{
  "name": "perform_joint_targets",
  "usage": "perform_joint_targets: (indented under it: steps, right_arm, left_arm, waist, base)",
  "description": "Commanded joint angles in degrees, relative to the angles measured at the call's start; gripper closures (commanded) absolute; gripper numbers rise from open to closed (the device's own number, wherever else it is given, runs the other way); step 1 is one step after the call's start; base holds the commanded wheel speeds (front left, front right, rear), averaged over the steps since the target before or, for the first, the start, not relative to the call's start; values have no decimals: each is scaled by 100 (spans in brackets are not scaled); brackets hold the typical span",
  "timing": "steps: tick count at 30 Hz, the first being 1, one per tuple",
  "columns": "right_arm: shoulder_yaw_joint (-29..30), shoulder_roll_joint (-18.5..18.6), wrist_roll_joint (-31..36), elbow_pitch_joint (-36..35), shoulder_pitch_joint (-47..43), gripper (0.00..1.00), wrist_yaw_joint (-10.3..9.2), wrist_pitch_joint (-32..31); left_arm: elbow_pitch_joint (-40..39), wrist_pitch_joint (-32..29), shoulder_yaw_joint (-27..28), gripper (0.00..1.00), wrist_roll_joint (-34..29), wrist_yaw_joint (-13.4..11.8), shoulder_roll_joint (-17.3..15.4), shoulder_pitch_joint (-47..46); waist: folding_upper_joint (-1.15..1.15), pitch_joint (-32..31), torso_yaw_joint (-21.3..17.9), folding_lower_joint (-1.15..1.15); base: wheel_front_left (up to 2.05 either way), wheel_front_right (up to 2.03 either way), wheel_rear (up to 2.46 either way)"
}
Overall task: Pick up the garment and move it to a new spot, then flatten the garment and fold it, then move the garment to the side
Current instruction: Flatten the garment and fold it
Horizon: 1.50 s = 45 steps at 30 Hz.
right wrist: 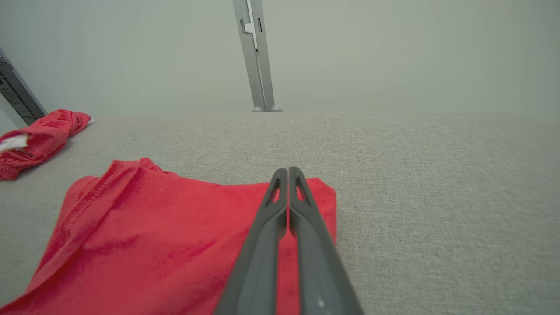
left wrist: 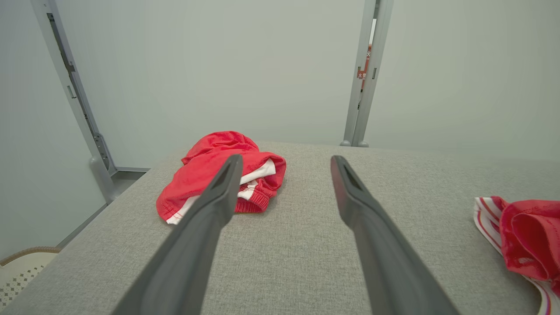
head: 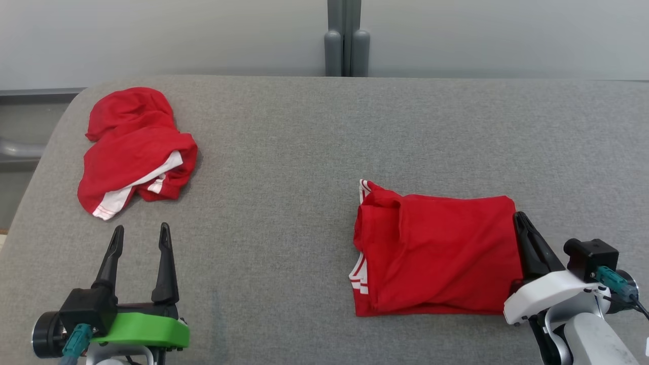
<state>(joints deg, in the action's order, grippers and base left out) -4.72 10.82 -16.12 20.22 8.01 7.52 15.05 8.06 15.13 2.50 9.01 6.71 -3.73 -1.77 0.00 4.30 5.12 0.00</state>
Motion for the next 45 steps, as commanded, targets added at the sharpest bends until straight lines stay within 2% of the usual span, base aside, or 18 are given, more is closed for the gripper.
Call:
perform_joint_targets:
  steps: [1, 12, 29, 33, 37, 45]
  right_arm:
    - [-5, 34, 1, 149, 116, 100, -7, 16]
    - [126, -65, 179, 1273, 708, 100, -7, 16]
    - [-157, -741, 336, 1658, 1340, 100, -7, 16]
    - [-374, -783, 228, 1688, 1485, 100, -7, 16]
    - [-830, -786, -214, 1574, 1576, 100, -6, 16]
    - [-1694, -781, -680, 1496, 1636, 100, -7, 16]
  left_arm:
    - [8, 0, 4, 0, -65, 26, 20, -110]
    - [-23, 0, -85, 0, -62, 74, 69, -282]
    - [53, 0, -353, 0, 147, 82, 82, -569]
    - [78, 0, -391, 0, 198, 82, 83, -612]
    - [101, 0, -452, 0, 235, 83, 83, -638]
    - [127, -1, -534, 0, 302, 64, 83, -673]
  waist:
    - [0, 111, 133, 0]
    - [0, 399, 412, 0]
    - [0, 749, 753, 0]
    - [0, 803, 826, 0]
    - [0, 832, 897, 0]
    - [0, 854, 948, 0]
  base:
    - [0, 0, 0]
    - [0, 0, 0]
    - [0, 0, 0]
    - [0, 0, 0]
    - [0, 0, 0]
    - [0, 0, 0]
